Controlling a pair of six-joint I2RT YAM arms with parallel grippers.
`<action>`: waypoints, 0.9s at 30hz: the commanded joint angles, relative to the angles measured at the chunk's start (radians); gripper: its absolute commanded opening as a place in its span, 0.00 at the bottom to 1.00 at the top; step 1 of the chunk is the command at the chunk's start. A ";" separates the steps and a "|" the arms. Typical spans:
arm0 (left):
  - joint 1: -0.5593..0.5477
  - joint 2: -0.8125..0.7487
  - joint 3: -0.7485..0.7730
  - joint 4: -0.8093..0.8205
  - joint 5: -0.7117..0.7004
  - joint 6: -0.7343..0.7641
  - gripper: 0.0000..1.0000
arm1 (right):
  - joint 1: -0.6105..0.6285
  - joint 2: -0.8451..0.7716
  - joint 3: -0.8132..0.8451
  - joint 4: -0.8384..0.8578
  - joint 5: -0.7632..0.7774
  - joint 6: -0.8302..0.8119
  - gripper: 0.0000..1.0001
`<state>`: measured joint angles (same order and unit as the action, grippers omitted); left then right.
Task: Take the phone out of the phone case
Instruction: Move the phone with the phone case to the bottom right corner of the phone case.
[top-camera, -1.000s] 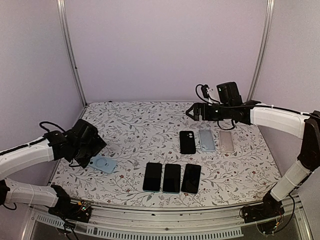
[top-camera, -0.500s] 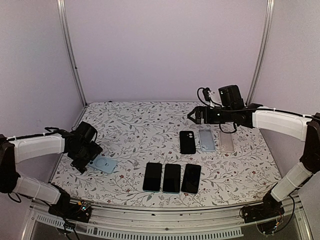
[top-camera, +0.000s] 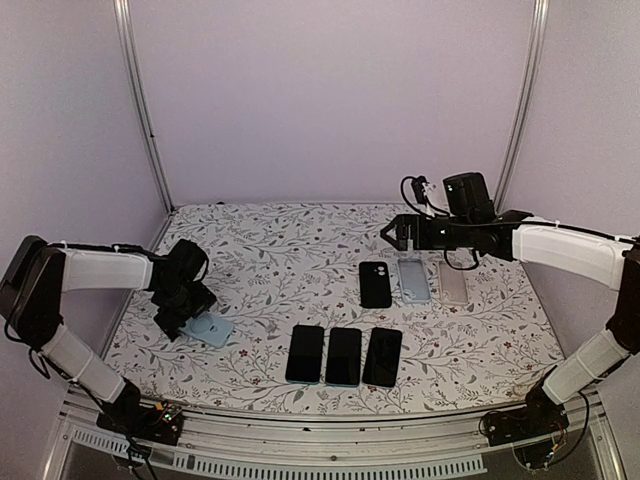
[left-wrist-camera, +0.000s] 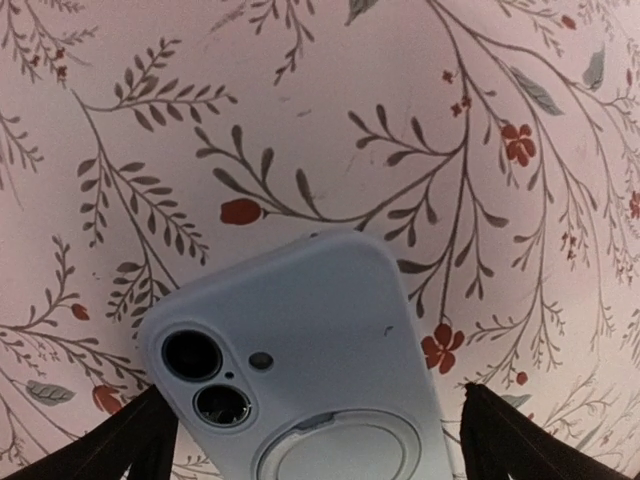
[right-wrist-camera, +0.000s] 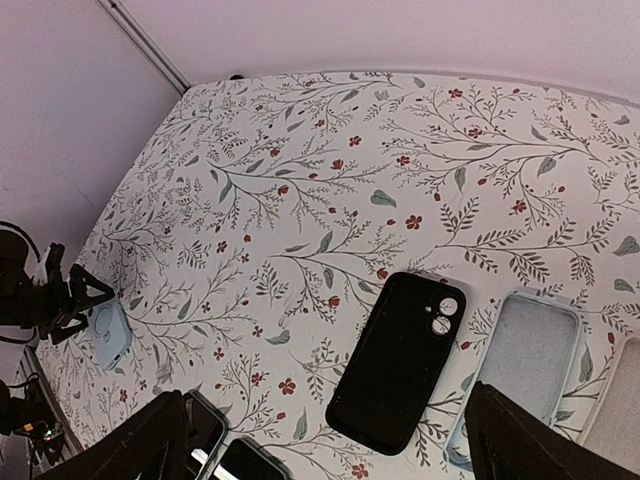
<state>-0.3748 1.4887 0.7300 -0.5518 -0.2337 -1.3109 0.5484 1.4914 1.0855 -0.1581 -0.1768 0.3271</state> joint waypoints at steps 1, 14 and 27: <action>0.015 0.081 0.074 0.067 -0.012 0.106 0.99 | -0.006 -0.047 -0.017 -0.006 0.040 -0.018 0.99; -0.026 0.449 0.433 0.023 0.035 0.394 0.99 | -0.006 -0.096 -0.042 -0.033 0.086 -0.022 0.99; -0.070 0.466 0.407 0.017 0.031 0.581 0.99 | -0.006 -0.112 -0.060 -0.037 0.094 -0.008 0.99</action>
<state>-0.4160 1.9423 1.2003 -0.5526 -0.2813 -0.8295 0.5484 1.4006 1.0336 -0.1886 -0.0921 0.3145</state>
